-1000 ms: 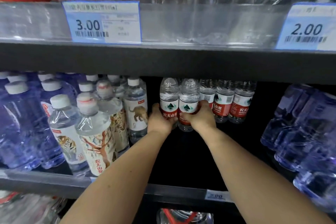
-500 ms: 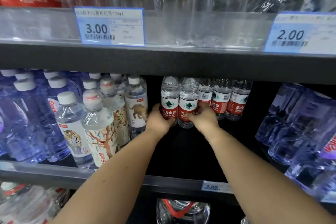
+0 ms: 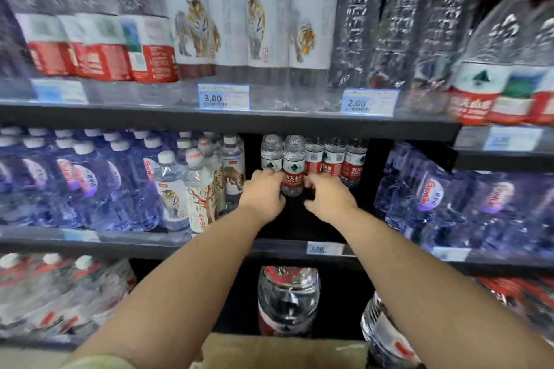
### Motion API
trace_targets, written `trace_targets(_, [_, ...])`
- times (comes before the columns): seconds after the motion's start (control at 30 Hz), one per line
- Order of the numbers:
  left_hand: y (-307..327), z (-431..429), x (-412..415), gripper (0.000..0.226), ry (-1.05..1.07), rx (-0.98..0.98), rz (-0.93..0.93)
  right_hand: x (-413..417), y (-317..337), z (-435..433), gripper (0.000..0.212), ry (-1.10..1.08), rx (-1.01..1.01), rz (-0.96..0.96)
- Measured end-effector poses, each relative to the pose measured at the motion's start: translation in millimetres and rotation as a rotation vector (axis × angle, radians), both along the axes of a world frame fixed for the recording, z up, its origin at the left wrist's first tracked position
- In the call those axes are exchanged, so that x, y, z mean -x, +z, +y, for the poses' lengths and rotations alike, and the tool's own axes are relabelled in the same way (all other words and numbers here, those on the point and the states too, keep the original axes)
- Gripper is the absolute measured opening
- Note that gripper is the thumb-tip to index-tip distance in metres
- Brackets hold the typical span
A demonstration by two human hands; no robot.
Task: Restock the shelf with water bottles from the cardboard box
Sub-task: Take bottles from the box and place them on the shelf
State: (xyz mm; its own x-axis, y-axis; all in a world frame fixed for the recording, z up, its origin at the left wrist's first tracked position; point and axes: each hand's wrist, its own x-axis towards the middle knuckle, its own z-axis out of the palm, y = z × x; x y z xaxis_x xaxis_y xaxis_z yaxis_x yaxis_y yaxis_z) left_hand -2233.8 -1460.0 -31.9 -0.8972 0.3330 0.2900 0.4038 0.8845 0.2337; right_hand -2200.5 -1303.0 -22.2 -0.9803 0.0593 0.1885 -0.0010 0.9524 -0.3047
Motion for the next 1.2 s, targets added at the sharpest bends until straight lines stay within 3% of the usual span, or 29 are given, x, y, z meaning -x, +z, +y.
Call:
trace_targets(0.2, [8,-16,-98,0.039,-0.014,0.321,0.084,-94,6,-19,0.04,0.079,-0.247,0.002])
trace_targets(0.43, [-83,-33,-196,0.039,0.026,0.46,0.068,-194,-77,-45,0.036,0.114,-0.317,-0.069])
trace_targets(0.73, [-210,-37,-269,0.04,0.043,0.507,-0.279,-267,-208,-43,0.055,-0.03,-0.081,-0.465])
trace_targets(0.9, [-273,-30,-281,0.041,0.055,0.508,-0.444,-270,-274,-47,0.042,-0.159,-0.02,-0.595])
trace_targets(1.0, [-315,-24,-281,0.037,0.058,0.471,-0.523,-270,-316,-56,0.041,-0.289,0.152,-0.673])
trace_targets(1.13, [-367,-27,-279,0.038,0.179,0.404,-0.718,-277,-377,-63,0.046,-0.445,0.308,-0.779])
trace_targets(1.2, [-390,-39,-279,0.046,0.287,0.351,-0.819,-279,-401,-68,0.061,-0.507,0.385,-0.809])
